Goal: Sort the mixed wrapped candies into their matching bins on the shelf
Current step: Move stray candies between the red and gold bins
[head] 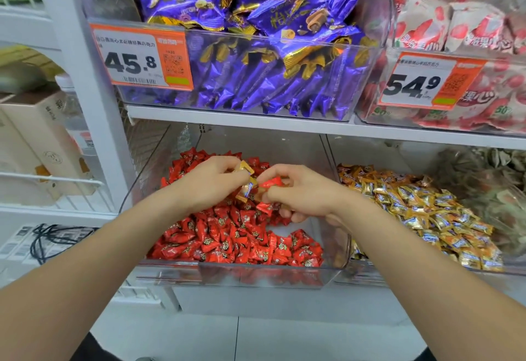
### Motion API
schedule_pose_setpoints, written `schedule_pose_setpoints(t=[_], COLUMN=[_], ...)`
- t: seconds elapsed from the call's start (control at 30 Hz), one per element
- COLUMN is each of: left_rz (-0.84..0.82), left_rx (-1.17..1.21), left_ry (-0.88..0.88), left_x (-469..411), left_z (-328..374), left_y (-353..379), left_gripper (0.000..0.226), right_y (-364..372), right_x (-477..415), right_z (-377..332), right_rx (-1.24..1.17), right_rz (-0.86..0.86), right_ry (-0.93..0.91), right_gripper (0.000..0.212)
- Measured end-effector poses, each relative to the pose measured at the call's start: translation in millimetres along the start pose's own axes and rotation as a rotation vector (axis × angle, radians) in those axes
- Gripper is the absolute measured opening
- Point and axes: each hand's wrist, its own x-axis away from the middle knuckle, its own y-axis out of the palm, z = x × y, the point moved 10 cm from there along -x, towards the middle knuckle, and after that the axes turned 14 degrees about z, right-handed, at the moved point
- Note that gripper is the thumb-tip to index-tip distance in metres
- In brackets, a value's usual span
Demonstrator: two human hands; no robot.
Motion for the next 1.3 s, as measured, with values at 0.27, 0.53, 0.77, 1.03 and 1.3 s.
schedule_pose_setpoints(t=[0.27,0.53,0.77,1.03,1.3], left_rz=[-0.018,-0.046,-0.067,-0.135,-0.09], left_rx=[0.049,-0.025,0.098,0.214,0.155], left_ry=[-0.222,-0.261,-0.305,-0.36,-0.307], left_x=[7,11,11,18,17], left_z=[-18,-25,-32,-24,-15], left_y=[5,5,6,17,12], left_gripper=[0.03,0.033,0.027,0.016,0.028], right_y=[2,16,-7,21,35], right_x=[-2,3,-6,-17,-18], right_z=[9,5,-7,30,37], right_rx=[0.038,0.314,0.62,0.759,0.565], right_rz=[0.022,-0.08,0.213,0.116,0.071], right_ry=[0.009,-0.197,-0.25,-0.137,-0.051], right_gripper=[0.031,0.027,0.02,0.034,0.025])
